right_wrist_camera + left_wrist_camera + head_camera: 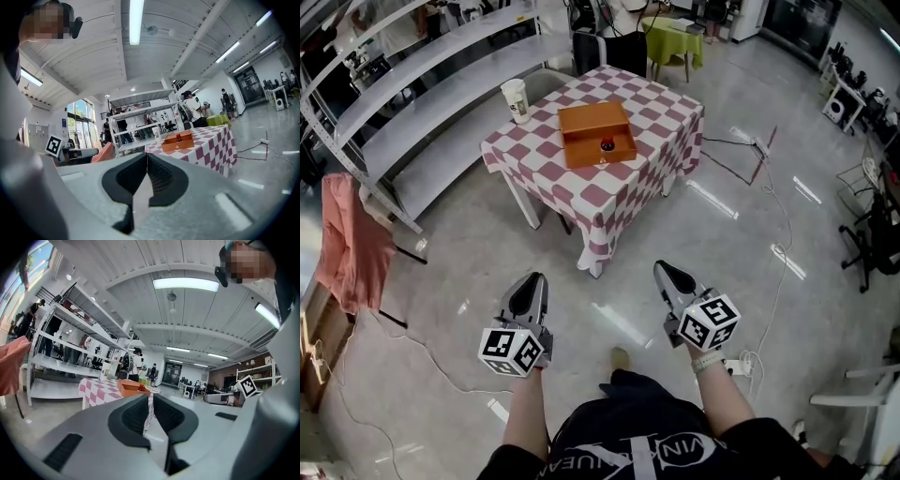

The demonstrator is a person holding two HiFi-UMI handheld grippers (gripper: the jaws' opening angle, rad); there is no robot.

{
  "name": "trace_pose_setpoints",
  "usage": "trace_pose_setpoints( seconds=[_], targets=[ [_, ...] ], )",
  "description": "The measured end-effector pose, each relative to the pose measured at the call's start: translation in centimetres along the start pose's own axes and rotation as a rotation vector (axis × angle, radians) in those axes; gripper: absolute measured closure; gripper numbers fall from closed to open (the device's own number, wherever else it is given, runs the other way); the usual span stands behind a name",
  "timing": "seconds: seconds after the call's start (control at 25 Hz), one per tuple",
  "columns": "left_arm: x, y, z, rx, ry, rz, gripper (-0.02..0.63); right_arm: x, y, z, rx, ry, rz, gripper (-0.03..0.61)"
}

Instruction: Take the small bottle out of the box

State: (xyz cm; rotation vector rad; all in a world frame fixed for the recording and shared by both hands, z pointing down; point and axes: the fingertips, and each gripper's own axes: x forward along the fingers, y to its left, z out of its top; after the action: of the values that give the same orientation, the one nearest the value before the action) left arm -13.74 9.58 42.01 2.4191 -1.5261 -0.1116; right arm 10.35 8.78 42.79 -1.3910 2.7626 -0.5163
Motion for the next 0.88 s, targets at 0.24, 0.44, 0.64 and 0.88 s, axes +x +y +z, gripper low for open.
trace_pose_setpoints(
  seconds=[0.24, 0.44, 0.64, 0.88],
  targets=[
    [3.4, 0.9, 0.5, 0.0, 0.001, 0.015, 0.578, 2.8, -2.8, 1.0, 0.005, 0.007, 0.011, 0.571],
    [5.7, 1.7, 0.6, -0.002, 0.0, 0.036, 0.578, 4.9, -4.6, 1.4, 0.003, 0.016, 0.028, 0.571],
    [7.0, 2.0, -0.2, -0.012, 0.011, 0.047, 0.578, 6.2, -5.7, 1.0, 0.006, 0.033, 0.045, 0.571],
    [8.0, 2.6, -0.8, -0.015, 0.028, 0.059, 0.578, 7.1, -6.9, 0.3, 0.025, 0.048, 0.042, 0.571]
  ],
)
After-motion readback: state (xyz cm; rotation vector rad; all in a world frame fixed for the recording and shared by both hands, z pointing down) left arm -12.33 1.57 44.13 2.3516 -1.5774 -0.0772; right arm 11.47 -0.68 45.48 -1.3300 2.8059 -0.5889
